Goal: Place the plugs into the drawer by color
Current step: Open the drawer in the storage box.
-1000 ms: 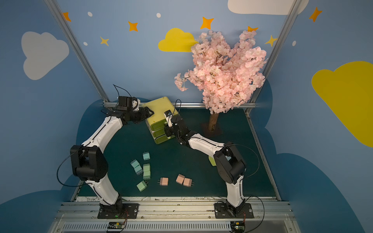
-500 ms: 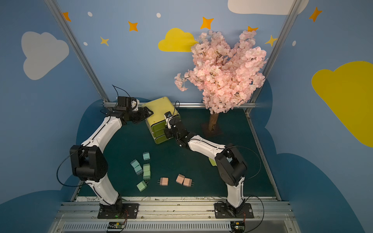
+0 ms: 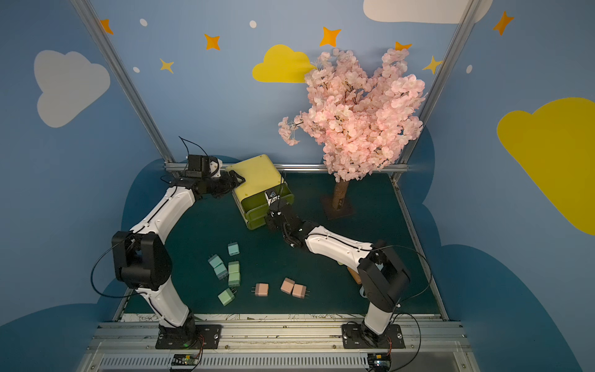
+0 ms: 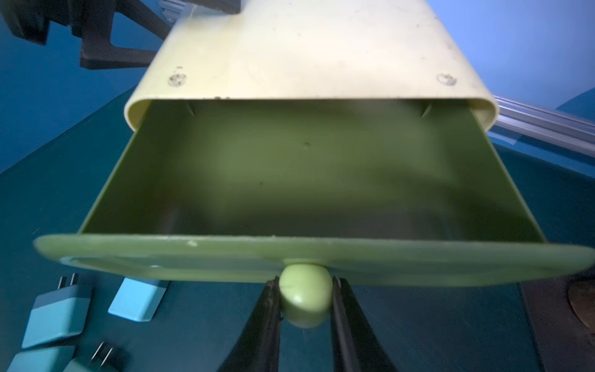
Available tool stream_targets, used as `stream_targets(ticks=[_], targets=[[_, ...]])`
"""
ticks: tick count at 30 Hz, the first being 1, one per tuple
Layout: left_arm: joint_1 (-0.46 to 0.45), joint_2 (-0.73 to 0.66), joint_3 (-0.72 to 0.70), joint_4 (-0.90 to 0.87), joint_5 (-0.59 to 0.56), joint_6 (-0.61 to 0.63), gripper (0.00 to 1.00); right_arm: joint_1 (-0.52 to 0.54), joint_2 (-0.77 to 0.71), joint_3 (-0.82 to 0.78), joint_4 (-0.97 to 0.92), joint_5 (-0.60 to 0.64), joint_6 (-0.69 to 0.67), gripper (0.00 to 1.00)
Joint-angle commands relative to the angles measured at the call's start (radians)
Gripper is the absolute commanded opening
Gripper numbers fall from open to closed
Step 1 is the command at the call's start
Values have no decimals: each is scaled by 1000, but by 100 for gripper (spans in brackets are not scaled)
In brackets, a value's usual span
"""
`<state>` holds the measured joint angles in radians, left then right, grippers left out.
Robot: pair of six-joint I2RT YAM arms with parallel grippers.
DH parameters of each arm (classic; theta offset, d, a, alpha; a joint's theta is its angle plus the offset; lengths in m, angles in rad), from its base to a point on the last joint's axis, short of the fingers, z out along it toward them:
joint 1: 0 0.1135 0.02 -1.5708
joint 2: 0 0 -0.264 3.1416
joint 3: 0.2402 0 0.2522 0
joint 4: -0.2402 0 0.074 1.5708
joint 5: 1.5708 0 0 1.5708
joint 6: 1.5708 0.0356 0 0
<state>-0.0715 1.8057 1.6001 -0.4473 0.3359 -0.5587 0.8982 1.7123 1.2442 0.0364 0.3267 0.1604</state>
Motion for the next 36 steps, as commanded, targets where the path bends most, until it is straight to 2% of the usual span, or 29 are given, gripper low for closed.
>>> stream_targets(ticks=[1,8,11,15,19,23,27,30,36], targets=[[6,7,-27,-38,-24,2,81,6,-57,-10,-102,58,53,9],[7,9,-27,-38,-25,3,81,10,-62,-35,-98,57,54,9],[7,9,-26,-39,-26,5,81,10,-49,-28,-100,46,52,12],[6,9,-24,-41,-20,5,81,8,-34,-15,-107,32,47,23],[5,8,-24,-41,-15,4,81,2,-43,3,-130,4,21,42],[5,5,-21,-46,-15,4,81,1,-93,46,-218,-42,-17,55],[0,-30,-18,-53,-8,-4,81,-3,-154,94,-314,-51,-52,60],[-11,-76,-18,-58,-12,-7,82,-34,-194,84,-264,-75,-97,63],[-61,-138,-85,-5,-30,-57,82,-162,-112,205,-253,-200,-69,65]])
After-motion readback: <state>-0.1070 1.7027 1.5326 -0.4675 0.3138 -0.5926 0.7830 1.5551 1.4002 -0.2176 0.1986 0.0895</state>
